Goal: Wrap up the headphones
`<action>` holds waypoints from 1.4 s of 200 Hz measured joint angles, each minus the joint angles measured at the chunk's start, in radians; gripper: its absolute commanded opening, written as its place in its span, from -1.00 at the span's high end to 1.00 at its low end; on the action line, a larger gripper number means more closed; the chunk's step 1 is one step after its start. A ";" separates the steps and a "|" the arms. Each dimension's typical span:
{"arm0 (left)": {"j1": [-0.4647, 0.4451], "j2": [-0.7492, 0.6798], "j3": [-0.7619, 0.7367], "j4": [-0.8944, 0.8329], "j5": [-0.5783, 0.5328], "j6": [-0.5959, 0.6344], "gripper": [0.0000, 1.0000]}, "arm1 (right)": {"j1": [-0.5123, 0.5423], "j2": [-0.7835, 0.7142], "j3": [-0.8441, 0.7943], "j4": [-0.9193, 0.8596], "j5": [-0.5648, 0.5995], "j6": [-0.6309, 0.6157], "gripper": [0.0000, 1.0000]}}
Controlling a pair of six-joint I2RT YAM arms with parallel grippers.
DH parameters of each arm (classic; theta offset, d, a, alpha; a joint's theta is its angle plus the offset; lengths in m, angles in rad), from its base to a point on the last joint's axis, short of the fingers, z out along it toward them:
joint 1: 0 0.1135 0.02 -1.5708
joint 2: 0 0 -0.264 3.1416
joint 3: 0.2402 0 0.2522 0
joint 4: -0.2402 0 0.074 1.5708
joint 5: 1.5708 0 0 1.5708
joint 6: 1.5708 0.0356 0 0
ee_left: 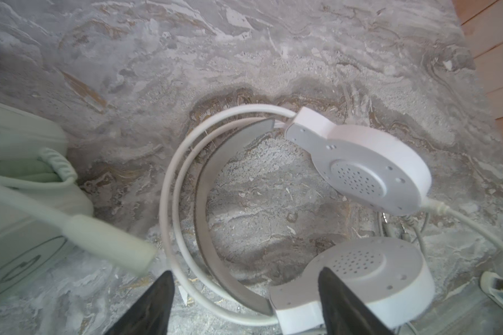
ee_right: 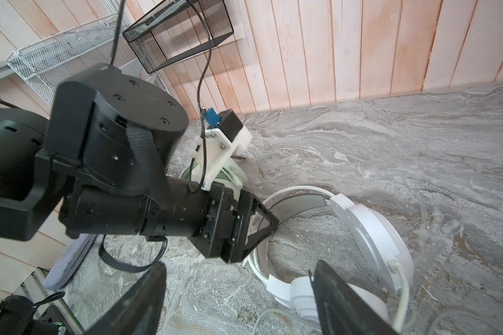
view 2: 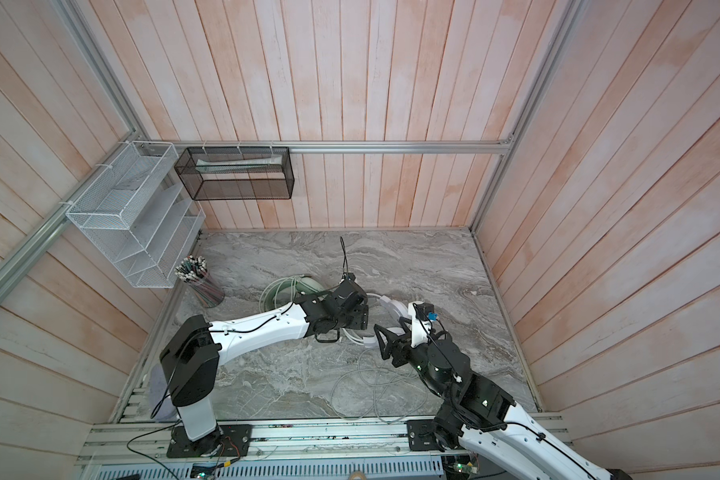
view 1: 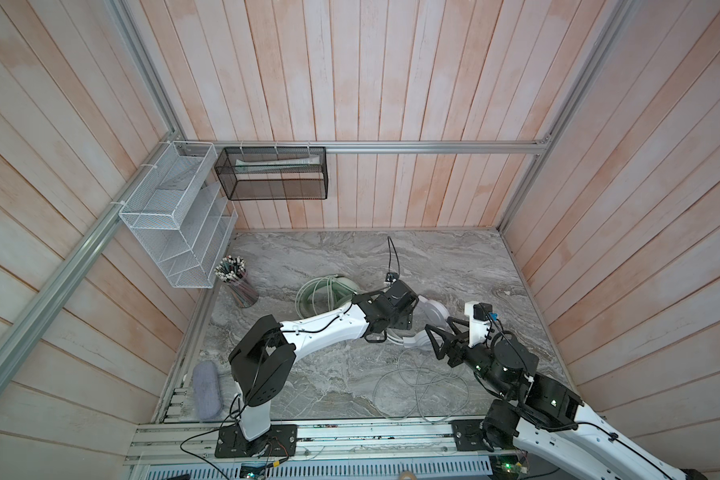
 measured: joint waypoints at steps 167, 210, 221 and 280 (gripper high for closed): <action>-0.008 0.097 -0.058 -0.008 -0.004 0.023 -0.19 | 0.000 0.016 -0.008 0.009 -0.042 -0.002 -0.61; -0.007 0.104 -0.058 -0.006 -0.001 0.020 0.05 | 0.000 0.018 -0.008 0.009 -0.045 -0.004 -0.60; -0.006 0.104 -0.058 -0.006 0.000 0.018 0.10 | 0.000 0.018 -0.008 0.009 -0.045 -0.004 -0.61; -0.005 0.103 -0.058 -0.006 0.020 0.001 0.33 | 0.000 0.018 -0.008 0.009 -0.045 -0.004 -0.59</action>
